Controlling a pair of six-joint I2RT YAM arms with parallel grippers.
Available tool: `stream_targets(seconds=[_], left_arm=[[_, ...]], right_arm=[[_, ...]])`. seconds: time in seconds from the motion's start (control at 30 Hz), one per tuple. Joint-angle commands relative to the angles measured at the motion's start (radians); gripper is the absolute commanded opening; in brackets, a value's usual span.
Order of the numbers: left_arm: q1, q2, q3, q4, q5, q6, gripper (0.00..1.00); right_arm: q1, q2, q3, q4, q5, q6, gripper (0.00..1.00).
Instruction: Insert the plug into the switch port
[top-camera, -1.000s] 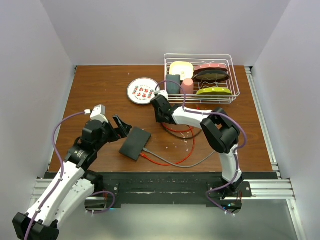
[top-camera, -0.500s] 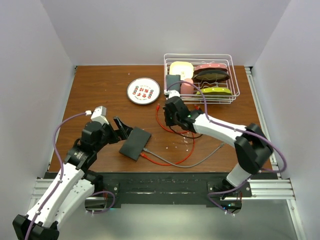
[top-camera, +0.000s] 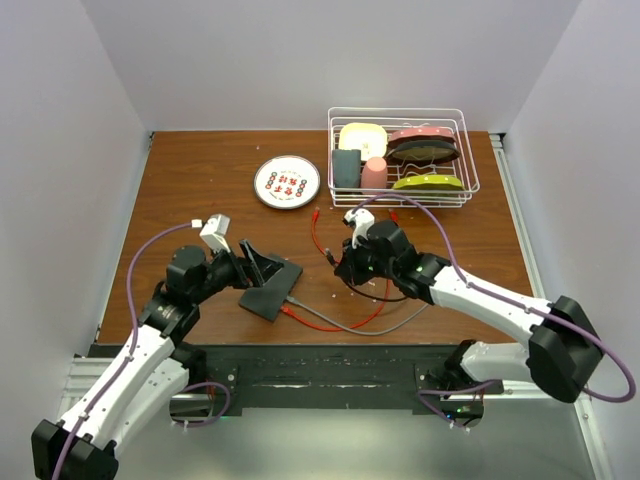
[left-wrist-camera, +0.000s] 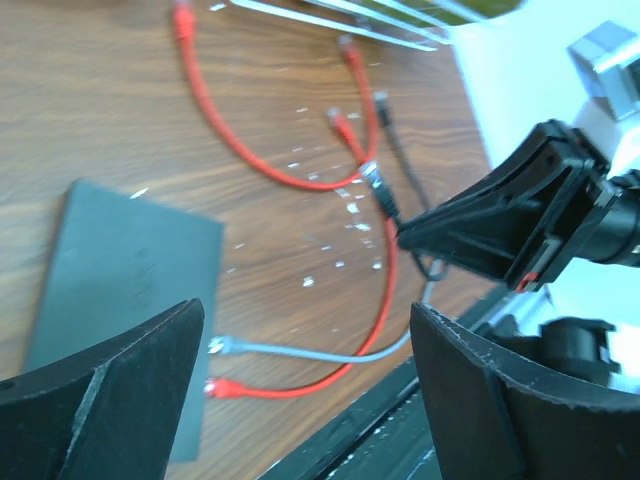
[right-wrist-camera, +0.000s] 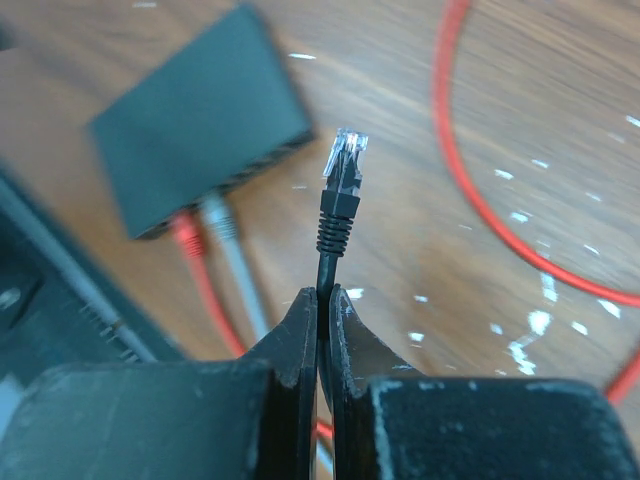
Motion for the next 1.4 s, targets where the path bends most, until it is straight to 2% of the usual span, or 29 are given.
stream_targets(seconds=[0.0, 0.17, 0.43, 0.9, 1.0, 1.17, 1.37], left_arm=[[0.002, 0.001, -0.037, 0.2, 0.131, -0.047, 0.87], [-0.029, 0.019, -0.072, 0.29, 0.174, -0.093, 0.82], [-0.058, 0.051, -0.081, 0.377, 0.203, -0.116, 0.77], [-0.132, 0.099, -0.117, 0.557, 0.215, -0.153, 0.63], [-0.139, 0.11, -0.118, 0.565, 0.22, -0.154, 0.49], [-0.147, 0.113, -0.123, 0.598, 0.223, -0.162, 0.36], [-0.156, 0.105, -0.123, 0.601, 0.226, -0.165, 0.4]], right_arm=[[0.02, -0.077, -0.034, 0.116, -0.184, -0.035, 0.0], [0.032, -0.12, -0.076, 0.205, -0.333, -0.015, 0.0], [0.05, -0.157, -0.074, 0.235, -0.442, -0.006, 0.0], [0.086, -0.105, -0.071, 0.342, -0.507, 0.06, 0.0], [0.092, -0.101, -0.061, 0.34, -0.497, 0.062, 0.0], [0.104, -0.093, -0.05, 0.339, -0.476, 0.066, 0.0], [0.122, -0.09, -0.033, 0.337, -0.441, 0.082, 0.0]])
